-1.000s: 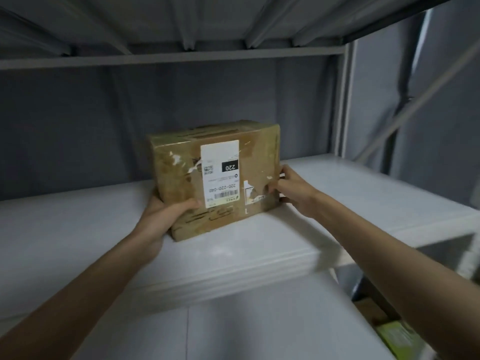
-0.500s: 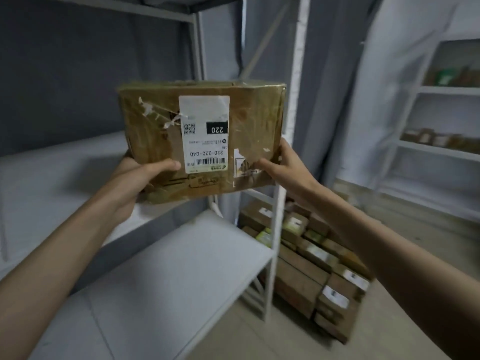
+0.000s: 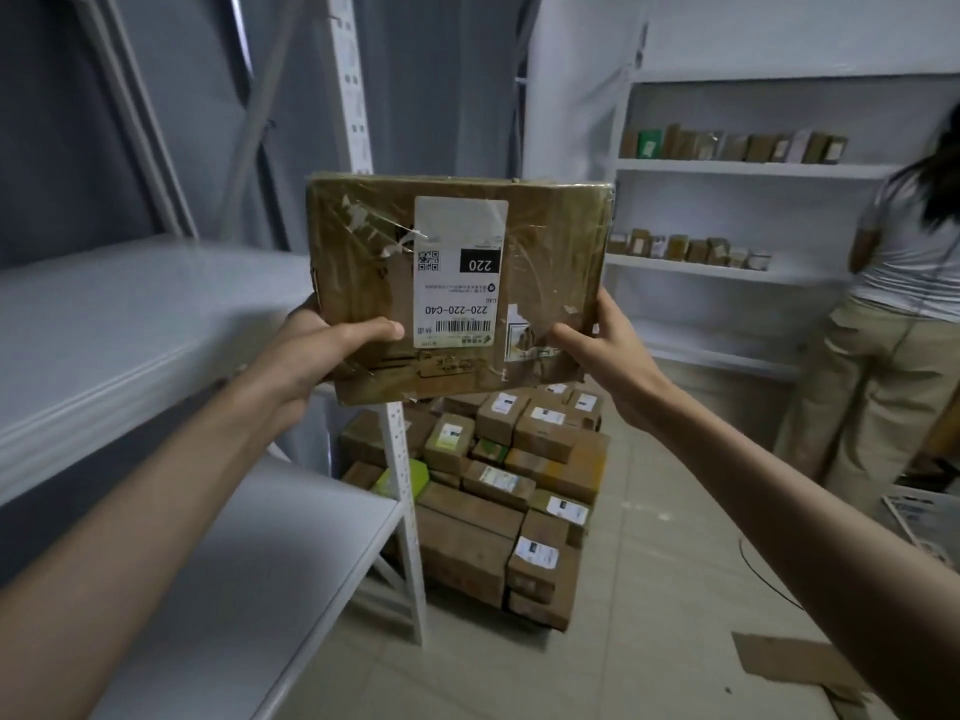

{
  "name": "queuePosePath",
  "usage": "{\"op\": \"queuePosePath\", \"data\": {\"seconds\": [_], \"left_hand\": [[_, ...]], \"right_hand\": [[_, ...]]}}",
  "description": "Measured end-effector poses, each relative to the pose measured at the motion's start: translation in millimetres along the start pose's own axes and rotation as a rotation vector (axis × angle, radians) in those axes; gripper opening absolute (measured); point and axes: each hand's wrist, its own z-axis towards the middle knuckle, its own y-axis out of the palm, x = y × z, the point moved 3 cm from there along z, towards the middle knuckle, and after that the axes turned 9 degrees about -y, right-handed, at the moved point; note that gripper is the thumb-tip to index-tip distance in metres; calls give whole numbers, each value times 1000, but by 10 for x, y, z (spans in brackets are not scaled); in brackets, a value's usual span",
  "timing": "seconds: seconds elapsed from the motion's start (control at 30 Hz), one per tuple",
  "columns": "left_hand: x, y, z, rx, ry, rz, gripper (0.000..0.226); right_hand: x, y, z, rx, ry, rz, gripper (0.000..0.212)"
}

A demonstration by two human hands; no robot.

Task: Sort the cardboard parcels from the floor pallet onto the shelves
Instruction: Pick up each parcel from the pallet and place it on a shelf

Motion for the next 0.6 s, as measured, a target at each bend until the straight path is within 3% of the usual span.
{"op": "queuePosePath", "data": {"seconds": [0.33,0.6], "left_hand": [[-78,1625,1215,-36,-126,37,64],[-407,2232,1926,-15,-198,71,46]], "right_hand": [[1242,-1339,636,20,117,-31,50],[2226,-1624,1045,-38,237,-21,50]]}}
